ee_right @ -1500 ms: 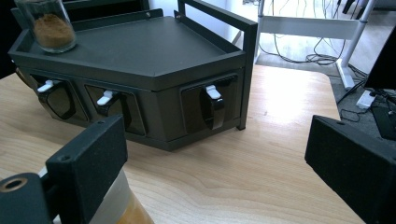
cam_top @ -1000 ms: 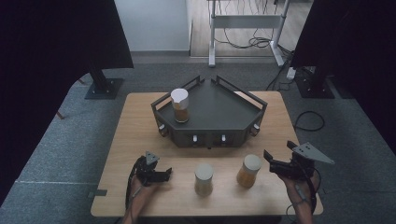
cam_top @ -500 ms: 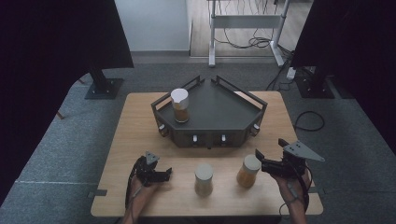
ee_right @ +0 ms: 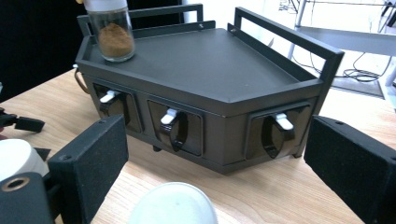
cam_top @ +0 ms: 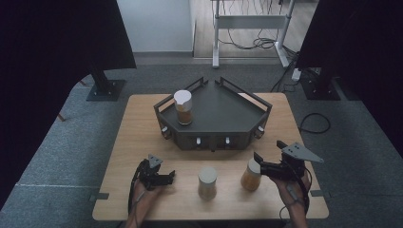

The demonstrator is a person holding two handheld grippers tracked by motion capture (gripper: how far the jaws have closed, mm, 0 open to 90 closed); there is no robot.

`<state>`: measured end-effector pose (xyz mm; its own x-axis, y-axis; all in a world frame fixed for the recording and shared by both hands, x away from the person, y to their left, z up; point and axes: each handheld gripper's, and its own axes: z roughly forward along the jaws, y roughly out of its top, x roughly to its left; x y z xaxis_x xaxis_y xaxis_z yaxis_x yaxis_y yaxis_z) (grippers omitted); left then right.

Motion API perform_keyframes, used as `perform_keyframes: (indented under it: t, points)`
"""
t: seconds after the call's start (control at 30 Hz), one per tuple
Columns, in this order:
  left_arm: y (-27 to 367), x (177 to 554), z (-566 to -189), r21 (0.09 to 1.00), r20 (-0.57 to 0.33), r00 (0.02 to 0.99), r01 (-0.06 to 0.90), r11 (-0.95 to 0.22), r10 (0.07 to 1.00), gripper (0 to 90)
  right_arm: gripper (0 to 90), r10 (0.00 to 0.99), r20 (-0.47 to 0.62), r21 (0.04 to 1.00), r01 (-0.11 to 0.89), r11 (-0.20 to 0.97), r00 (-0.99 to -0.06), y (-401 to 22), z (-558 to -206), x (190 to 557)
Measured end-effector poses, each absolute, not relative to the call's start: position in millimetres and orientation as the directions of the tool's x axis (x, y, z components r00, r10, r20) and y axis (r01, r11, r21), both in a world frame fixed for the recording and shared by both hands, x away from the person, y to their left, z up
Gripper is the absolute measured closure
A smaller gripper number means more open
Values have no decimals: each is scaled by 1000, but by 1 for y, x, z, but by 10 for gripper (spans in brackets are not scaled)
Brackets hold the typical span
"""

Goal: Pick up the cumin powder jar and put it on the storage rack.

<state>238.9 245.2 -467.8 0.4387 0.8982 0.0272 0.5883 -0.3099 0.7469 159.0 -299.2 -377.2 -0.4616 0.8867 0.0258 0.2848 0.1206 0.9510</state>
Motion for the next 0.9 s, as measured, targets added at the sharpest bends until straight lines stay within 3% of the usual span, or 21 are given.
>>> perform_keyframes:
  t: [0.9]
  points:
    - [245, 239, -467, 744, 27, 445, 589, -315, 895, 74, 58, 839, 4, 956, 247, 156, -544, -266, -379, 162]
